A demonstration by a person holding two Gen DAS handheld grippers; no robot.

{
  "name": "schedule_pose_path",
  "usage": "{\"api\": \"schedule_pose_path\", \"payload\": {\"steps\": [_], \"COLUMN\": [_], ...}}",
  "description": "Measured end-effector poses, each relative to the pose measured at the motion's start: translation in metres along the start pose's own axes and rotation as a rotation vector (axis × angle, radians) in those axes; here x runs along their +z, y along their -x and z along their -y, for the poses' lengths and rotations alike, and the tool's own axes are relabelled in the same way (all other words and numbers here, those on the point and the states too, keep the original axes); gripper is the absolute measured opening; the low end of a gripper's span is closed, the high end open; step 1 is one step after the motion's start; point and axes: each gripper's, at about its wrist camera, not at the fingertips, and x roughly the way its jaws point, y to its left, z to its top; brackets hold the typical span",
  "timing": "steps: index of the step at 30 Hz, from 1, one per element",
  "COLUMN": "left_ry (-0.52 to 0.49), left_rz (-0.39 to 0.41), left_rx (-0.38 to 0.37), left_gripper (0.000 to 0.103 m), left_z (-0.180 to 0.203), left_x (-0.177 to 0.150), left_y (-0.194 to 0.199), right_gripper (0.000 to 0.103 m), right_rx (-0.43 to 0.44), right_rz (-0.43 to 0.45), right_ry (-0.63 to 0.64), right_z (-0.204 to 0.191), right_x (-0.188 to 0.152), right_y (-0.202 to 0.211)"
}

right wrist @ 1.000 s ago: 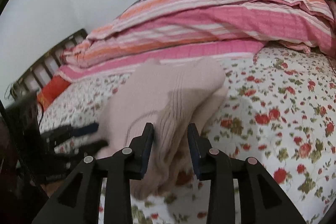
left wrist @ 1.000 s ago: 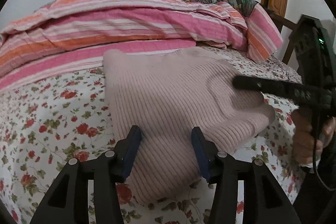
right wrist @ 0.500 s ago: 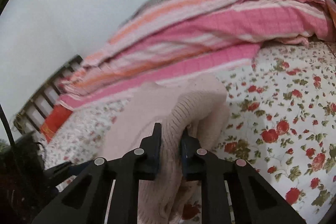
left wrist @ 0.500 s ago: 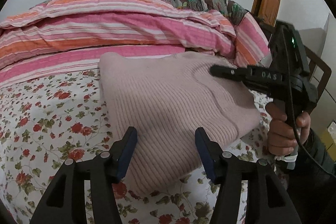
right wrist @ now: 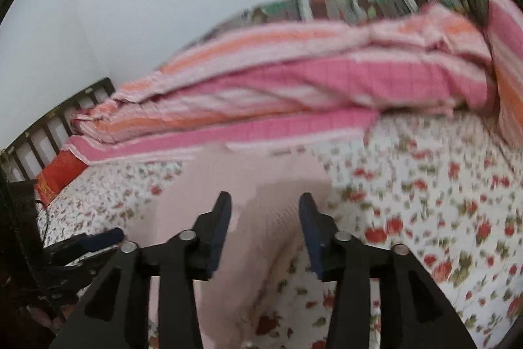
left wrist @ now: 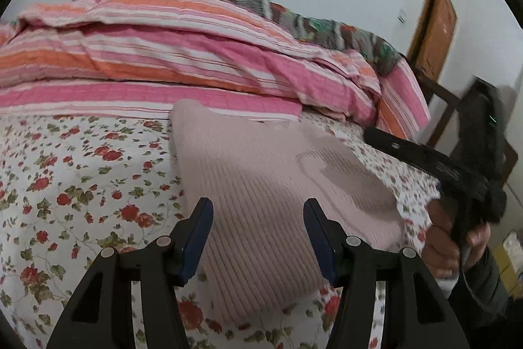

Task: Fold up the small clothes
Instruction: 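Smooth the folded sweater with both open grippers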

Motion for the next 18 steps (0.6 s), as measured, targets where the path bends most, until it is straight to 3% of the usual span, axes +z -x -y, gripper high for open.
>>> {"api": "schedule_pose_path", "payload": {"steps": [2,5,9,18], "left_ry": [0.039,0.103,0.174,0.311], "left_rz": [-0.011,-0.022,-0.077,-0.171], "left_rx": [0.033,0.057,0.036,0.026], "left_gripper": [0.055,0.055,0.054,0.053], "left_z": [-0.007,-0.021,-0.040,-0.077], "left_x": [0.006,0.014,0.033,0.067], "left_y": [-0.006,-0.014,-0.034,-0.091], "right_gripper": [0.044,0.044,0.043,0.043], "right_rx": [0.047,0.089,-0.005,-0.083], "right_rz": [0.002,-0.067,-0.189,-0.199], "right_ry": [0.004,0.045,0.120,0.176], "right_z": [-0.006,-0.019,-0.029,-0.039], "right_x": [-0.001,-0.007,-0.025,-0.031], "right_y": [-0.001,-0.014,-0.043,-0.047]}}
